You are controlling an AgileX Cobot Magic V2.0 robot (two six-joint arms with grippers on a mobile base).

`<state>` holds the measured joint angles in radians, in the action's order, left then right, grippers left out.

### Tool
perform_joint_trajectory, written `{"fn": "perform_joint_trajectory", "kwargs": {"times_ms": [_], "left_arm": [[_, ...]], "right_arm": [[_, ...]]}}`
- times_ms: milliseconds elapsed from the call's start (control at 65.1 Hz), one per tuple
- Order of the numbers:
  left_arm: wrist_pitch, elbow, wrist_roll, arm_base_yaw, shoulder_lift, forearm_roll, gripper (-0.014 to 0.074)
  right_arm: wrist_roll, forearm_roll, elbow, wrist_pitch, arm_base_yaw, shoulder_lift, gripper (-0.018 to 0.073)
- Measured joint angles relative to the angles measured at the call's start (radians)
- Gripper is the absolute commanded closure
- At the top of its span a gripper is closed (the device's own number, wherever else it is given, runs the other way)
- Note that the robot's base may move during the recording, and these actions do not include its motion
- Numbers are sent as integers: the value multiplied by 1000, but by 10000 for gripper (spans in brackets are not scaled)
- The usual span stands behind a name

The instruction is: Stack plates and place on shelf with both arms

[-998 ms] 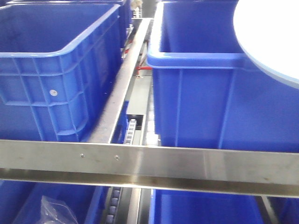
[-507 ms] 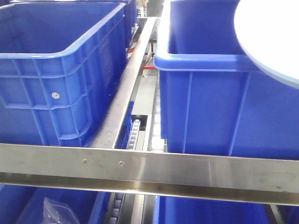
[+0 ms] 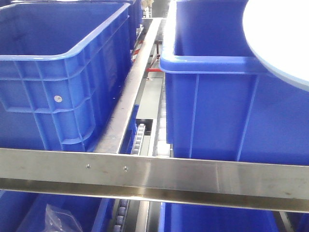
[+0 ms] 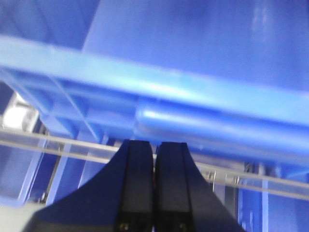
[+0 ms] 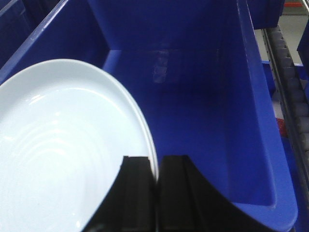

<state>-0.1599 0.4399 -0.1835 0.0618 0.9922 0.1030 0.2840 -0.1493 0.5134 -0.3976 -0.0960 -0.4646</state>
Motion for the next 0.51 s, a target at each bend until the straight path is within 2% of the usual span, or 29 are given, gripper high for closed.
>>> {"fn": "perform_joint_trajectory", "kwargs": {"times_ms": [507], "left_arm": [[12,0,0,2,251,0,511]], "right_arm": [[0,0,0,0,0,0,502]]}}
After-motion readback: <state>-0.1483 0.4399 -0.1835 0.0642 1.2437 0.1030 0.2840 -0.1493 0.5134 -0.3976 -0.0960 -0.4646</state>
